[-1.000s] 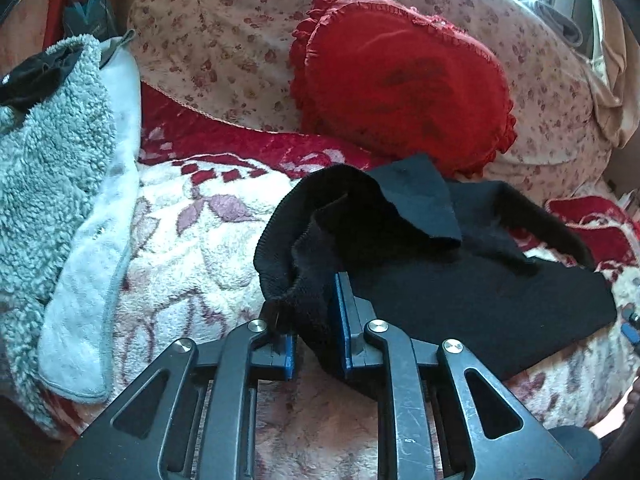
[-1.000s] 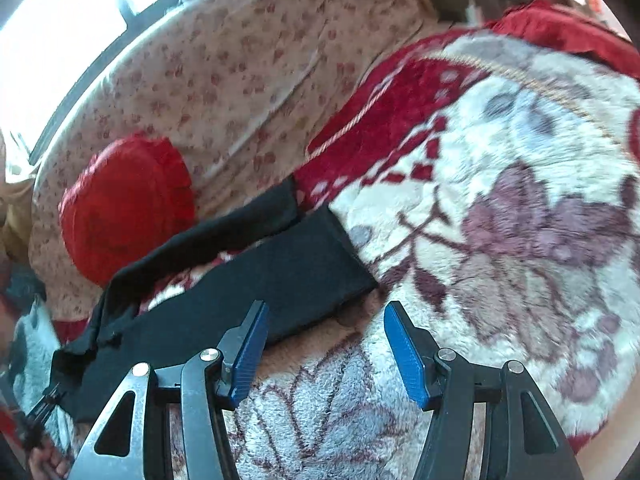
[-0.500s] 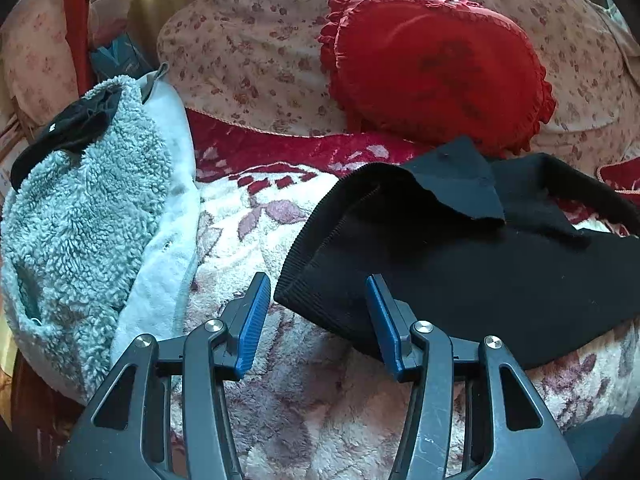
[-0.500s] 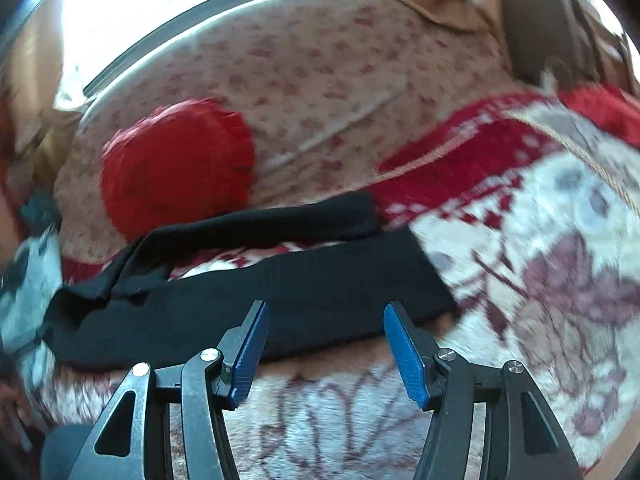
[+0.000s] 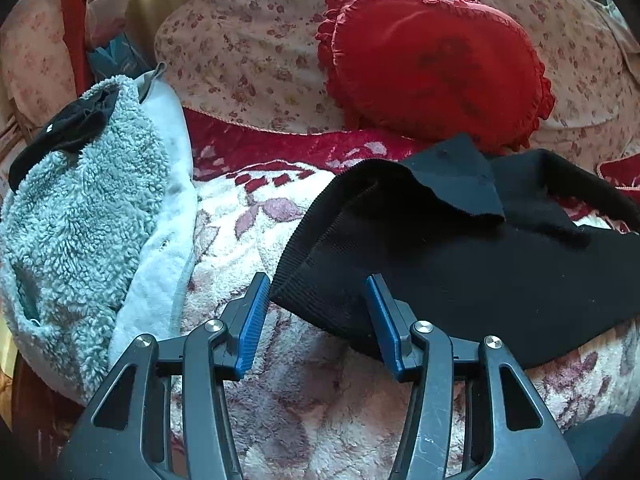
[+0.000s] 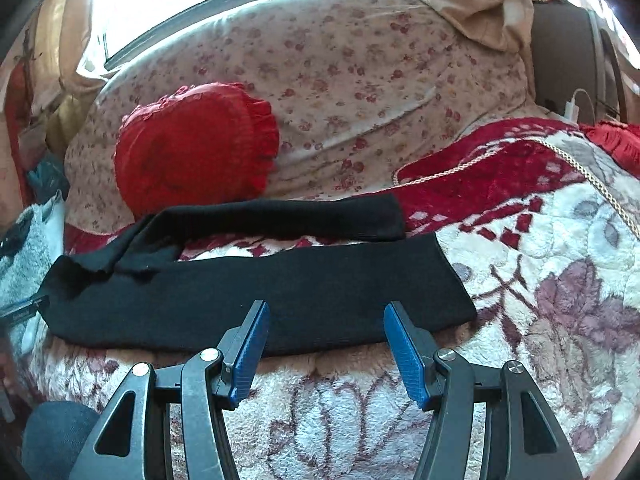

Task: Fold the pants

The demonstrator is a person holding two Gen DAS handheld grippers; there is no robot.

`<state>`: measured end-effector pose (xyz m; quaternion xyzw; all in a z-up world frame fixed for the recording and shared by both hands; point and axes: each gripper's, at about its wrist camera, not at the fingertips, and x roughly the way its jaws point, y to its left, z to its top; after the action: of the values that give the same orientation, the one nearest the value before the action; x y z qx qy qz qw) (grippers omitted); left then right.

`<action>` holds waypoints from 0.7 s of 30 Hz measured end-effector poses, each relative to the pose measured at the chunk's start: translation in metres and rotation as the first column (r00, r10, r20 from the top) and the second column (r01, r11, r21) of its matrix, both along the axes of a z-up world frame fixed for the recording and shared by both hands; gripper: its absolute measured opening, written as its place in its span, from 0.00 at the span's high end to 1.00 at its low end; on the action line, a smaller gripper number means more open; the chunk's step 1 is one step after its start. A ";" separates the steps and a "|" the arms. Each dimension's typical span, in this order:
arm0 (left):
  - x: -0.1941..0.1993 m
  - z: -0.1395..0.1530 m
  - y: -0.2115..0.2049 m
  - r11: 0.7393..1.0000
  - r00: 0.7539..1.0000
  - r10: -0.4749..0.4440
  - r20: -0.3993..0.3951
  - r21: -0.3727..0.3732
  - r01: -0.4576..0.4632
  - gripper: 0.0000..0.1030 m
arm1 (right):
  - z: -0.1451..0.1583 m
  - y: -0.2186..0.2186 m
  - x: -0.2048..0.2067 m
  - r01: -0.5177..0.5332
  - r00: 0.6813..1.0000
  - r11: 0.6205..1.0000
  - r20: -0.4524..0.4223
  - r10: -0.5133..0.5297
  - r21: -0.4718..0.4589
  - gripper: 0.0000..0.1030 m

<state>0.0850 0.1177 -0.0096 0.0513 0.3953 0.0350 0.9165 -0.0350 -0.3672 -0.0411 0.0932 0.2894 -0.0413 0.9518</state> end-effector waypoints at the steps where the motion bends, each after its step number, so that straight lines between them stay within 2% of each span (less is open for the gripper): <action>1: 0.000 0.000 0.000 1.000 1.000 0.001 0.000 0.000 -0.001 0.52 | 0.000 0.000 -0.001 0.001 1.000 1.000 -0.001 -0.001 0.003 0.43; 21: 0.000 -0.001 0.001 1.000 1.000 0.000 -0.002 -0.006 0.000 0.52 | 0.000 -0.004 -0.002 0.018 1.000 1.000 -0.001 -0.018 0.018 0.43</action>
<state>0.0852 0.1187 -0.0105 0.0485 0.3963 0.0340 0.9162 -0.0366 -0.3713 -0.0412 0.1045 0.2894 -0.0470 0.9503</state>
